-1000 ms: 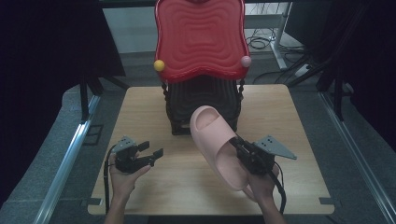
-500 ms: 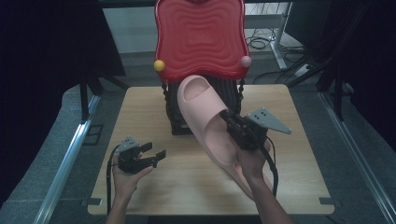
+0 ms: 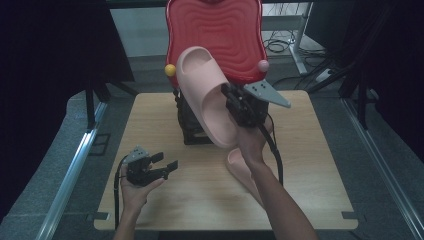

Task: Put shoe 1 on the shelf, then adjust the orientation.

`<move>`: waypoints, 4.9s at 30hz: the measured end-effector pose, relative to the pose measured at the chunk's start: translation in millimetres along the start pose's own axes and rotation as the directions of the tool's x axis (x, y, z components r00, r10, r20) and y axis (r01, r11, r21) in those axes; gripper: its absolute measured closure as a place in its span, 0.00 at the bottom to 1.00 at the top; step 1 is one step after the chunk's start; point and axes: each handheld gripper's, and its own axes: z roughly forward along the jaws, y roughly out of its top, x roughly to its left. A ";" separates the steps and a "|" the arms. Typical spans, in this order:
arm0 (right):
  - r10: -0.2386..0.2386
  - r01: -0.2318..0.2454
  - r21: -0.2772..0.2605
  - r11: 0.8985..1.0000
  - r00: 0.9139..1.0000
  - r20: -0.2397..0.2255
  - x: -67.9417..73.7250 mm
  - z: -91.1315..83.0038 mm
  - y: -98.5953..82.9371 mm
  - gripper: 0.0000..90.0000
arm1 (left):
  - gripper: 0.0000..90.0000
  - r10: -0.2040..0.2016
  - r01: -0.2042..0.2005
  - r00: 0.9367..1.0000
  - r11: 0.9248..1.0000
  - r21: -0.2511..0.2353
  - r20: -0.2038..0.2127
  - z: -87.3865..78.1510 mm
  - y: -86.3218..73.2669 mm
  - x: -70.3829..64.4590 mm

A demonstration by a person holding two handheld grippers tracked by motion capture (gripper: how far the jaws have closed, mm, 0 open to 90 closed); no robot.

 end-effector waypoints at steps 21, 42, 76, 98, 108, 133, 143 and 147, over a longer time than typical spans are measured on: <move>0.097 -0.095 -0.019 0.995 0.986 0.134 11.8 96.9 64.9 0.94 | 0.30 -0.002 0.002 1.000 1.000 -0.017 0.015 -2.5 1.2 -1.9; 0.102 -0.098 -0.029 0.995 0.947 0.305 11.7 182.5 87.8 0.92 | 0.30 0.001 -0.001 1.000 1.000 0.000 0.025 5.8 -1.7 1.4; -0.010 0.011 0.125 0.992 1.000 -0.013 -20.7 57.9 46.6 0.64 | 0.29 0.010 -0.010 1.000 1.000 -0.011 -0.004 0.2 0.3 -1.0; 0.010 0.031 0.247 0.968 0.986 -0.164 -66.2 -39.7 -64.4 0.64 | 0.29 0.013 -0.013 1.000 1.000 0.003 -0.007 4.2 -1.8 -1.2; 0.052 0.009 0.328 0.945 0.983 -0.178 -84.0 -56.2 -116.8 0.64 | 0.30 0.016 -0.016 1.000 1.000 0.005 -0.010 6.4 -2.9 -1.9; 0.014 0.020 0.507 0.862 0.998 -0.064 -167.9 -124.5 -181.1 0.88 | 0.29 0.027 -0.027 1.000 0.999 0.019 -0.004 8.9 -3.8 -5.5; -0.002 0.024 0.588 0.809 0.999 -0.038 -184.7 -144.8 -207.8 1.00 | 0.29 0.041 -0.041 0.999 0.999 0.022 -0.005 10.3 -3.9 -9.3; -0.027 0.058 0.619 0.783 0.998 -0.059 -180.8 -149.0 -214.8 1.00 | 0.29 0.045 -0.045 0.999 0.999 0.023 -0.004 10.6 -3.9 -10.1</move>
